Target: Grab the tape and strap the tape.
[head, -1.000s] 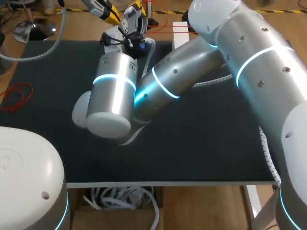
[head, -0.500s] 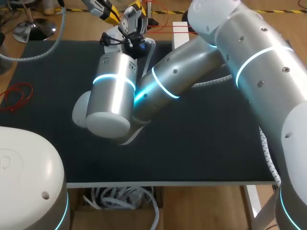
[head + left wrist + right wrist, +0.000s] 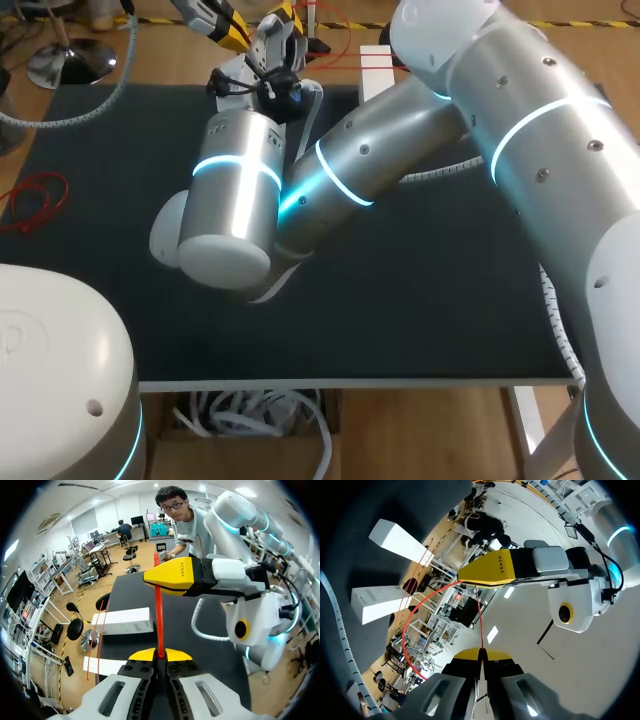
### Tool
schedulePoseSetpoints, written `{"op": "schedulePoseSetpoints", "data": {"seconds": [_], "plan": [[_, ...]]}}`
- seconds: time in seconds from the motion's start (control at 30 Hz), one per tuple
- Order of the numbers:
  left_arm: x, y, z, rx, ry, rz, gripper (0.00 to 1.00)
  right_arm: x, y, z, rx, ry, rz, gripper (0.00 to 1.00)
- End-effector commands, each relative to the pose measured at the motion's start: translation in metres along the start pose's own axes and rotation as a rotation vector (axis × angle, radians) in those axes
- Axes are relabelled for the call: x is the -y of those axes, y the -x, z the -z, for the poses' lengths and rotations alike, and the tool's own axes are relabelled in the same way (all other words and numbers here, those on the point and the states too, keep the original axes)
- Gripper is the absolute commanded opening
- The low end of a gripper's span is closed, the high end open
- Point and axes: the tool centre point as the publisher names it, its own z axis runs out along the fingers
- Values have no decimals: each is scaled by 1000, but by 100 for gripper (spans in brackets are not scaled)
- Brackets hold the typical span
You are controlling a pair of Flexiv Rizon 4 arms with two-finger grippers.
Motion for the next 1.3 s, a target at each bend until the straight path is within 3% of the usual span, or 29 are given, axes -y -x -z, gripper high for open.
{"op": "schedulePoseSetpoints", "data": {"seconds": [0.03,1.3], "plan": [[1,1,1,-4,4,1,0,0,1,1,-4,3,6,0],[1,1,1,-4,4,1,0,-23,-3,3,-11,25,43,0]]}}
